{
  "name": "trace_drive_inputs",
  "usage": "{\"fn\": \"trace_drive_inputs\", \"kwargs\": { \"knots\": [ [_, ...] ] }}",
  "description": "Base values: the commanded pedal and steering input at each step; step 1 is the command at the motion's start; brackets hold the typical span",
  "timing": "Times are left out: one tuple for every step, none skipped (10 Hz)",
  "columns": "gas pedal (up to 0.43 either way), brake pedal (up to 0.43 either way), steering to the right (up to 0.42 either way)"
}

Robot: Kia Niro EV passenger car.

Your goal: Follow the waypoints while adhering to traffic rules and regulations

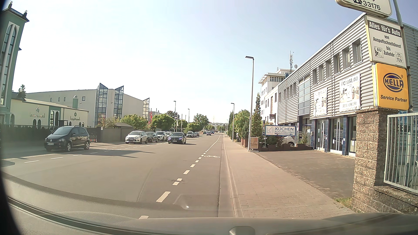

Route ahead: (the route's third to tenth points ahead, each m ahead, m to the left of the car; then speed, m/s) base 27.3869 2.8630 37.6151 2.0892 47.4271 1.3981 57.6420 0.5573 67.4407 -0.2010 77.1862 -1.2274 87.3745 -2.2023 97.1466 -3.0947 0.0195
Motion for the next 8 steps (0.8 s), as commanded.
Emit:
{"fn": "trace_drive_inputs", "kwargs": {
  "knots": [
    [0.0,0.024,-0.223],
    [0.0,0.018,-0.228],
    [0.0,0.018,-0.243],
    [0.0,0.018,-0.26],
    [0.169,0.018,-0.283],
    [0.287,0.018,-0.311],
    [0.311,0.018,-0.34],
    [0.311,0.018,-0.363]
  ]
}}
